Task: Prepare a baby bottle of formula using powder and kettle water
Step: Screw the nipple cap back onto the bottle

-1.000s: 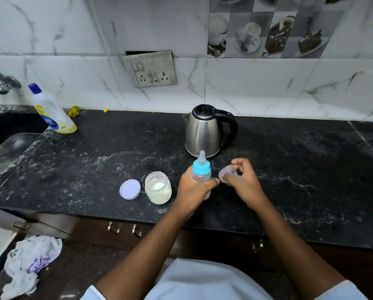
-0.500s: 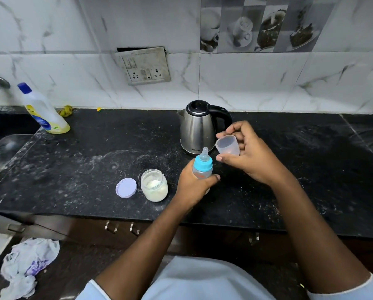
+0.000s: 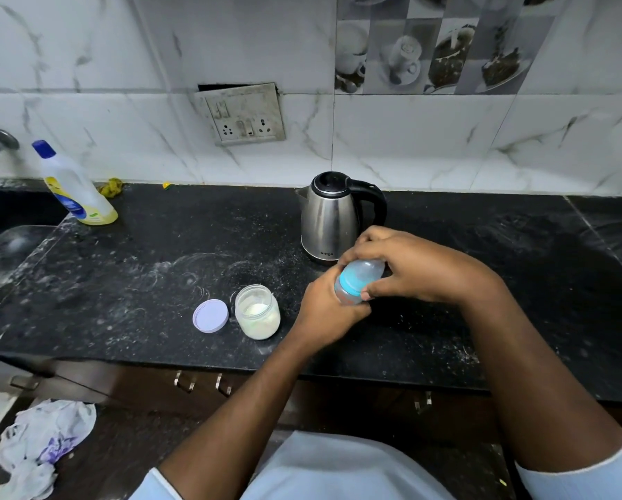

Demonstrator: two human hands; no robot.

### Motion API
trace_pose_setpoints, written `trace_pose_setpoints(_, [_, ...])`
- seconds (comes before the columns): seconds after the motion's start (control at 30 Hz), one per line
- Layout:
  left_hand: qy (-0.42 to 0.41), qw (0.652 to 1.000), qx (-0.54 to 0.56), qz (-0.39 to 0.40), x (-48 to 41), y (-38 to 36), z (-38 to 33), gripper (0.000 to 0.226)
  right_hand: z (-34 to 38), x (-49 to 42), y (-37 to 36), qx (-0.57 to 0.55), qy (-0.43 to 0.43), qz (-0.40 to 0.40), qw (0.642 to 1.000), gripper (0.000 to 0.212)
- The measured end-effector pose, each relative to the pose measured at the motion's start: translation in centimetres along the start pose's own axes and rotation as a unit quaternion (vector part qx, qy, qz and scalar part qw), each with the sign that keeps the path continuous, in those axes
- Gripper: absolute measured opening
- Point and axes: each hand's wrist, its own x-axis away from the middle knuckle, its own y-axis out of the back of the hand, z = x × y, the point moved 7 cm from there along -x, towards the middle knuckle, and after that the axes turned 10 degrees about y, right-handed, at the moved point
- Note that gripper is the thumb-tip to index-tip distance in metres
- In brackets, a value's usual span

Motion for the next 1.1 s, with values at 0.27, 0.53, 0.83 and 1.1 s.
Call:
trace_pose_setpoints(0.27, [-0.003, 0.996, -0.091, -0.019, 0.8, 0.3, -1.0, 0.034, 0.9, 0.2, 0.6, 0.057, -0.063, 0.053, 0.995, 0.038])
trace_pose_setpoints(0.53, [0.012, 0.998, -0.058, -0.022, 0.9, 0.4, -1.5, 0.025, 2.7, -0.3, 0.9, 0.132, -0.146, -0.01, 0.98, 0.041])
trace_pose_setpoints(0.83, [0.011, 0.998, 0.003, 0.06, 0.2, 0.3, -1.4, 0.03, 1.1, 0.6, 0.6, -0.037, -0.113, -0.003, 0.993, 0.064])
trace_pose_setpoints(1.1, [-0.003, 0.995, 0.022, 0.094, -0.2, 0.8, -1.4, 0.028, 2.3, -0.4, 0.6, 0.067, -0.123, -0.049, 0.989, 0.042])
